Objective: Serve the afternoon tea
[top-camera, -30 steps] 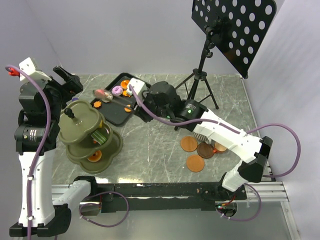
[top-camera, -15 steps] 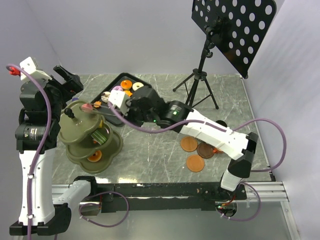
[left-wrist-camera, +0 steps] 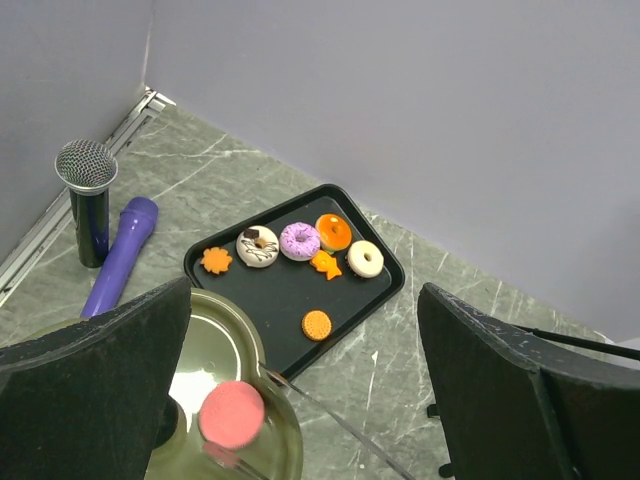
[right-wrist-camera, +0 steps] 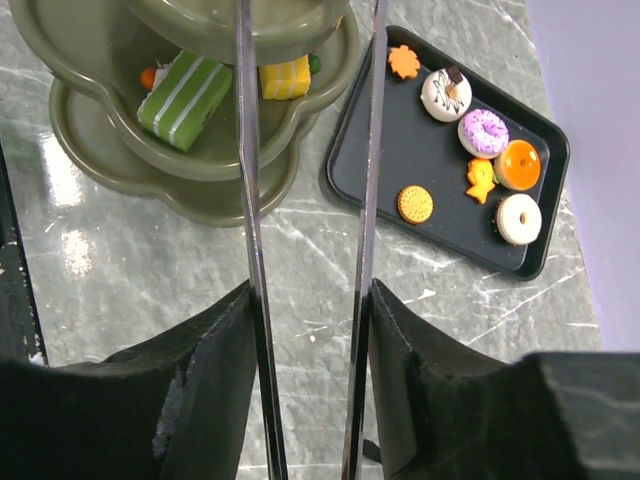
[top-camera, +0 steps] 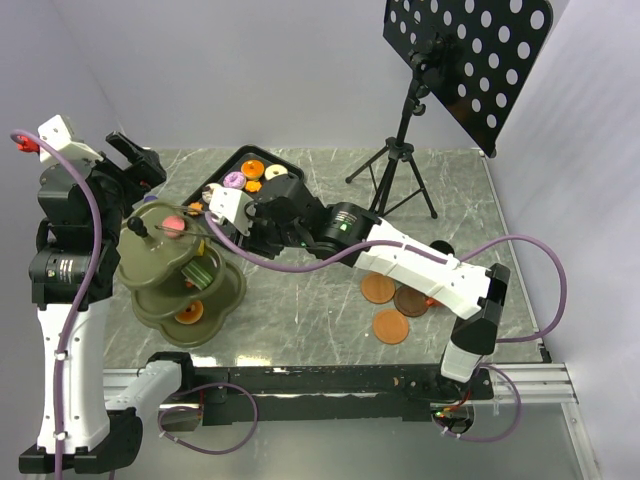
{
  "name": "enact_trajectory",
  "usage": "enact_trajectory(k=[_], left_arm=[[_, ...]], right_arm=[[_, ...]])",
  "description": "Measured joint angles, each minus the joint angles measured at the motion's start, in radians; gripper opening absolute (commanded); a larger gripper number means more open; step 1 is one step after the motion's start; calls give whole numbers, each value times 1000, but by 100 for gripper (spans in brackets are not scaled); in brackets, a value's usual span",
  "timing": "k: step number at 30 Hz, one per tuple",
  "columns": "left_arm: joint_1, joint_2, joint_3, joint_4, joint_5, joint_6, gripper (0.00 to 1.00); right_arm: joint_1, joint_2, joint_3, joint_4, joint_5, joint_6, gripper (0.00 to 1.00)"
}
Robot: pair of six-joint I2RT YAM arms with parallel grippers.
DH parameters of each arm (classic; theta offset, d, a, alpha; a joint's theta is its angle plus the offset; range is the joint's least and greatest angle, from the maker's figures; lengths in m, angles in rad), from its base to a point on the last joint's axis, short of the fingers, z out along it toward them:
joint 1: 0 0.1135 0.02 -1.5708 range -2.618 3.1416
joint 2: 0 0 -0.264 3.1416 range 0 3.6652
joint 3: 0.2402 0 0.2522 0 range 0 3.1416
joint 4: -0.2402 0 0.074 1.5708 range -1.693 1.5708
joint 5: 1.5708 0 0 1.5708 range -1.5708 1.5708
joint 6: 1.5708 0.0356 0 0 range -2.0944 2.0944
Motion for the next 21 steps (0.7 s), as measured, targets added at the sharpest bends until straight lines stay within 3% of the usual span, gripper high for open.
enact_trajectory(k=[10,21], left_arm=[[0,1,0,0,4,2,100],[0,3,0,0,0,4,100]], right_arm=[[0,5,3,9,13,-3,52],[-34,-10,-21,122,141,73,52]])
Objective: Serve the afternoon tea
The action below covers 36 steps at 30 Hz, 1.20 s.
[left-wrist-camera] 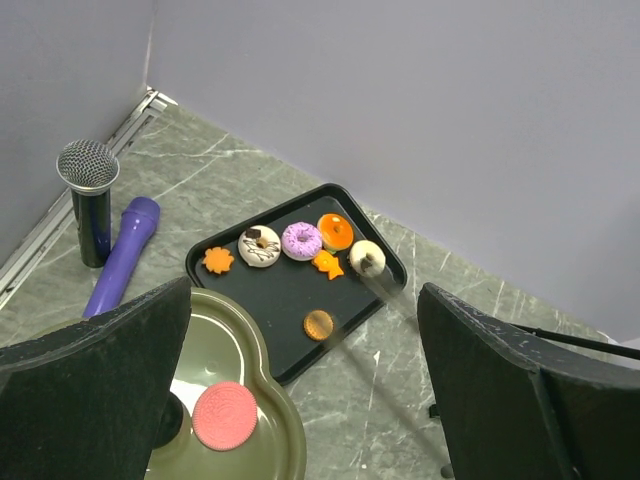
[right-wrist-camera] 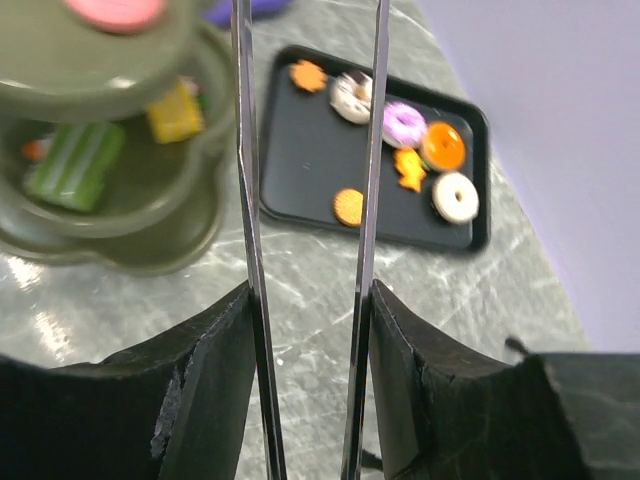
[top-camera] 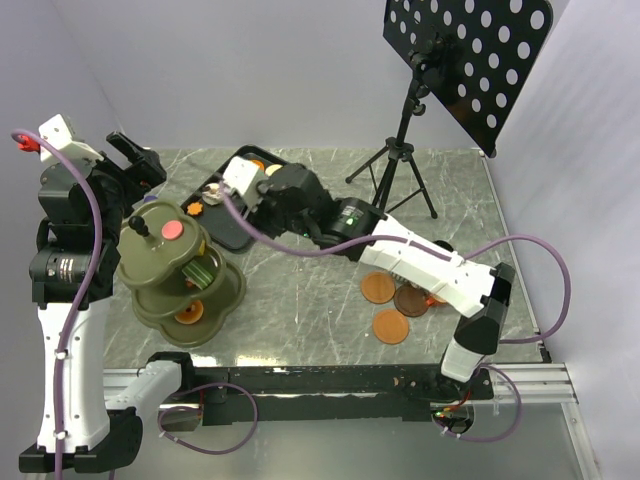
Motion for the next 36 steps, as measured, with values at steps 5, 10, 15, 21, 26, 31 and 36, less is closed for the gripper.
enact_trajectory(k=[5,10,15,21,26,31,36], left_arm=[[0,0,0,0,-3,0,100],[0,1,0,0,-3,0,100],[0,2,0,0,-2,4,100],[6,2,0,0,-2,19,100],[6,5,-3,0,-2,24,100],[10,6,-16,2,-1,27,99],[42,7,-28,5,8,32,100]], right_arm=[[-109,-41,-101,40,7,100,52],[-233,-7,-151,29,0,167,52],[-273,132,-141,26,0,182,52],[-275,344,-89,9,-7,175,52],[-277,449,-2,7,-7,152,54],[-277,500,58,35,-1,117,55],[-277,544,83,77,24,85,56]])
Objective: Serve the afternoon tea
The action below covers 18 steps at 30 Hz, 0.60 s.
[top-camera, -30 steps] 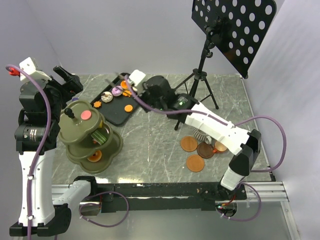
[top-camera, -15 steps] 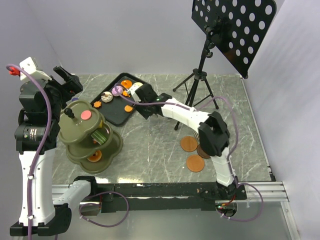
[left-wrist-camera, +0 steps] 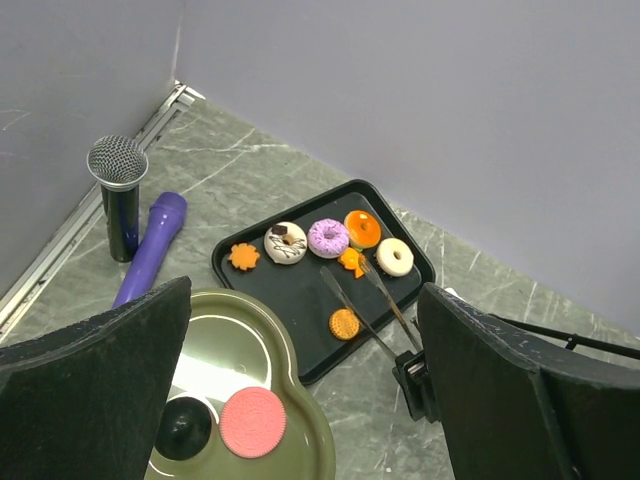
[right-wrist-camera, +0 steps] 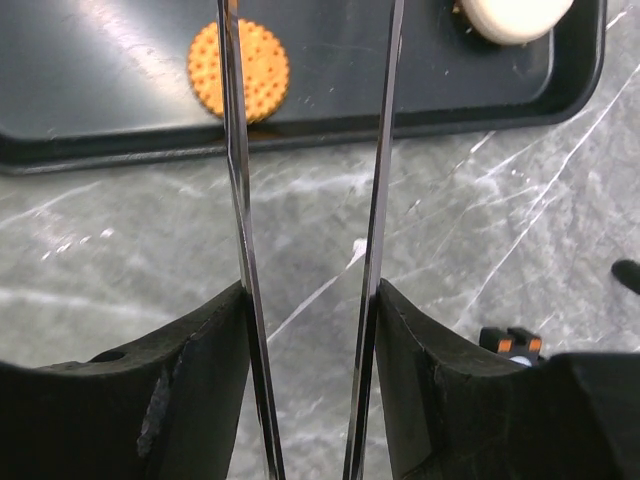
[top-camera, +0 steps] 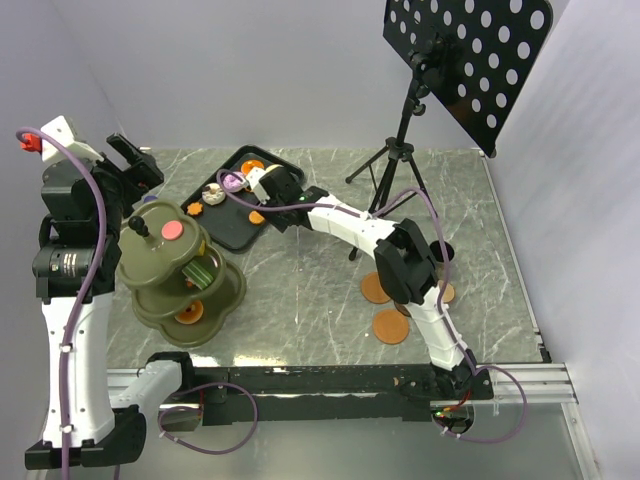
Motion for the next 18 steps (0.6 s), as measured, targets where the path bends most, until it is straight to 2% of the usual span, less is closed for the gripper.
enact_trajectory(k=[7,18], left_arm=[[10,1,0,3,3,13,100],[15,1,-8,3,18,21,100]], right_arm=[[-2,65,38,35,26,-27,57],[-24,76,54,84,26,-45,56]])
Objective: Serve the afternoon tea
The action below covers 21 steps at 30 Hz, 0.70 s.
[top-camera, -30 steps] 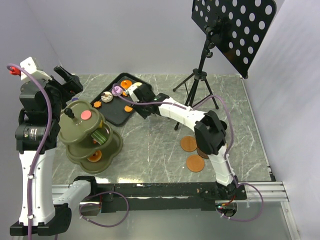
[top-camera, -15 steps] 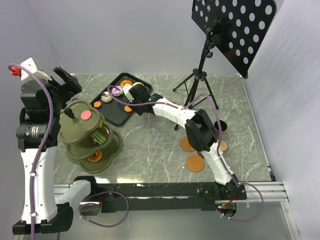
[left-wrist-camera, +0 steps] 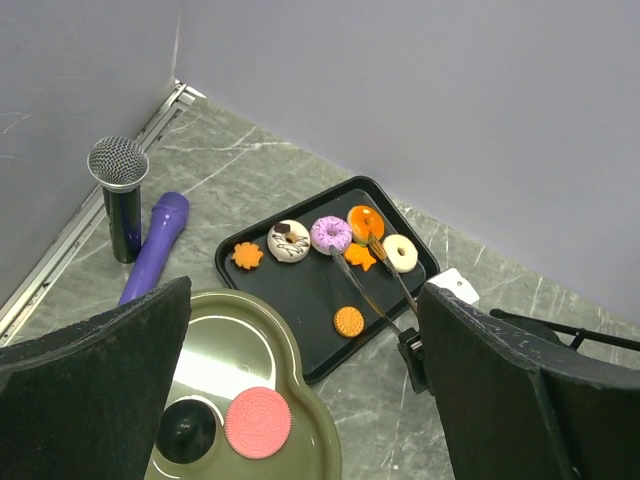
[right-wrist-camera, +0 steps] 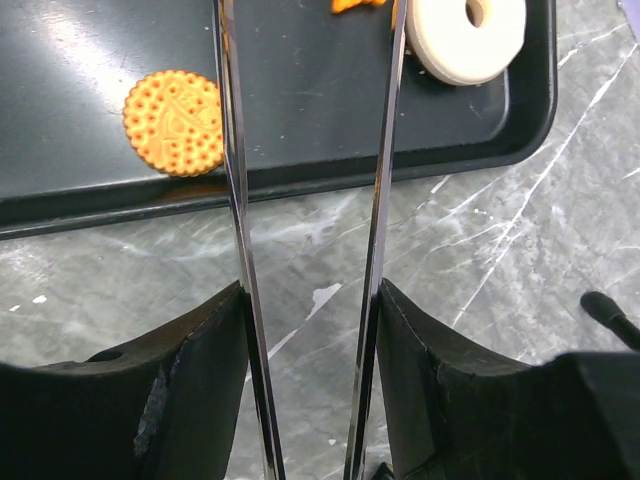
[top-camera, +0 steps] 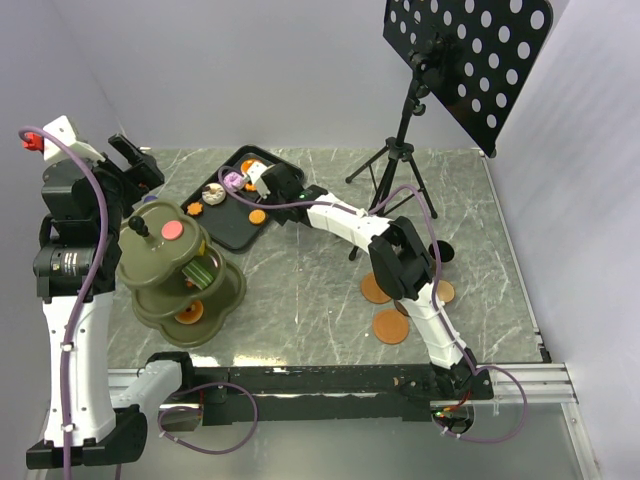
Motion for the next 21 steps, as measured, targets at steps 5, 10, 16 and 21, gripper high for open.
enact_trajectory(k=[5,10,16,21], left_arm=[[0,0,-5,2,5,1,100],[0,0,-6,5,10,4,100],[0,0,-6,12,12,9,100],[0,0,-6,15,22,11,100]], right_arm=[[-1,1,4,2,-2,-7,57],[-1,6,19,16,-26,-11,57],[-1,10,19,22,-58,-11,59],[-1,14,19,24,-73,-18,59]])
